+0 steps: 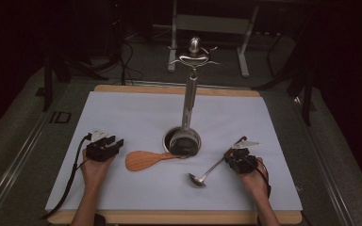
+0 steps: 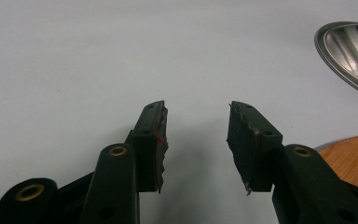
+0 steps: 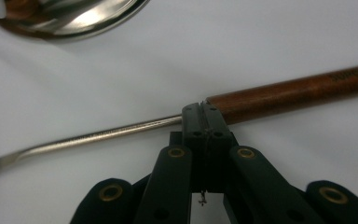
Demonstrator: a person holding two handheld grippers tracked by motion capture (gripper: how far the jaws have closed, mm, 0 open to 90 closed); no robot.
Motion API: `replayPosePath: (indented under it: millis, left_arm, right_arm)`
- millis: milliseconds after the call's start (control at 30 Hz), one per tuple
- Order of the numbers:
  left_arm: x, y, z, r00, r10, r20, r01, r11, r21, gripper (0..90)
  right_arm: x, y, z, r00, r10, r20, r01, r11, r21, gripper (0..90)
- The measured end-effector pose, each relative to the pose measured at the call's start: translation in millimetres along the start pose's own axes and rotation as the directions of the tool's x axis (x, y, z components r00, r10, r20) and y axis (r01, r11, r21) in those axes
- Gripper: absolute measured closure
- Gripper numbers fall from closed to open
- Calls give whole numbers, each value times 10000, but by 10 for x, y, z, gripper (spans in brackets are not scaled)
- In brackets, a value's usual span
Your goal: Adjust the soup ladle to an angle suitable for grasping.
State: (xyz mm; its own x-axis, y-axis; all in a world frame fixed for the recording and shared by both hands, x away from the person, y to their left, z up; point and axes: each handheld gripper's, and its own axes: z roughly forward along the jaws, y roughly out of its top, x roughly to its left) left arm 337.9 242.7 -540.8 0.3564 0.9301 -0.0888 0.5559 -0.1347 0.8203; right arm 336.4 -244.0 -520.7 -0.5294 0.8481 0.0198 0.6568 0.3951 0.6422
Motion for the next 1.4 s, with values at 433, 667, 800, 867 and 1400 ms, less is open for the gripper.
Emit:
replayPosePath:
  millis: [433,667,800,867,1400]
  left_arm:
    - [1,0,-1,10000,-10,17,10,10000,-9,574]
    - [1,0,0,10000,-36,26,36,10000,-33,574]
    - [2,0,1,10000,-41,24,41,10000,-21,575]
    - [2,0,0,10000,-35,25,35,10000,-20,574]
    - [3,1,-1,10000,-41,34,41,10000,-11,574]
  right_arm:
    - [-144,383,278,9994,257,212,-264,9991,334,900]
    - [-230,557,358,9971,736,197,-747,9951,642,856]
    - [-265,592,324,9897,1416,211,-1426,9880,600,822]
    - [-301,617,314,9828,1832,215,-1841,9816,510,774]
    - [-402,878,566,9398,3042,1555,-3244,9373,1272,481]
